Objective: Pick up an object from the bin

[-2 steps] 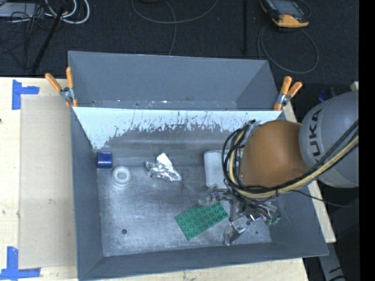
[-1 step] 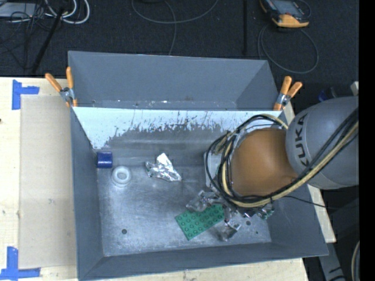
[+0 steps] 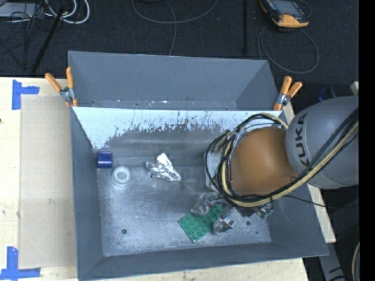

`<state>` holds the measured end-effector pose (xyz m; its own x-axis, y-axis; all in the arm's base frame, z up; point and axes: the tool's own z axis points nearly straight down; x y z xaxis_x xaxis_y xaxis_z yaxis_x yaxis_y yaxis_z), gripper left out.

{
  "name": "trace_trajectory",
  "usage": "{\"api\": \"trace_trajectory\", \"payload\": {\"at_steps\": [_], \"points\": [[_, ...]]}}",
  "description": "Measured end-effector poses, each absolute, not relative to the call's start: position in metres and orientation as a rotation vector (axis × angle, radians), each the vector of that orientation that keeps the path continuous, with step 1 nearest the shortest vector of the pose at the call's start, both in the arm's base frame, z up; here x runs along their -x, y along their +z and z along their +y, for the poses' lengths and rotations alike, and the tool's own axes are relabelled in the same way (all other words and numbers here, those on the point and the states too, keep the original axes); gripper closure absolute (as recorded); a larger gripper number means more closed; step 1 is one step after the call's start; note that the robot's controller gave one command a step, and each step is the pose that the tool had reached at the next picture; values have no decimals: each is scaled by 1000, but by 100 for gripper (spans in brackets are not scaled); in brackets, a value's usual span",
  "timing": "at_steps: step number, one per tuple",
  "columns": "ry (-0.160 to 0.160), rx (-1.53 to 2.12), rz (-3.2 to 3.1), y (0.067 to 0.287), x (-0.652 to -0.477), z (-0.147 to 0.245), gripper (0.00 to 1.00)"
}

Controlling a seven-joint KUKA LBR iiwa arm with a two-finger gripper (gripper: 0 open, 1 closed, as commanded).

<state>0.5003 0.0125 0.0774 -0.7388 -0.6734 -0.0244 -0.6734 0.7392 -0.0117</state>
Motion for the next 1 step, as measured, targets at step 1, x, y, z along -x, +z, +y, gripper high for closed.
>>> {"api": "trace_trajectory", "payload": {"at_steps": [1], "points": [[-1,1178,2904,210,-506,44,100]]}}
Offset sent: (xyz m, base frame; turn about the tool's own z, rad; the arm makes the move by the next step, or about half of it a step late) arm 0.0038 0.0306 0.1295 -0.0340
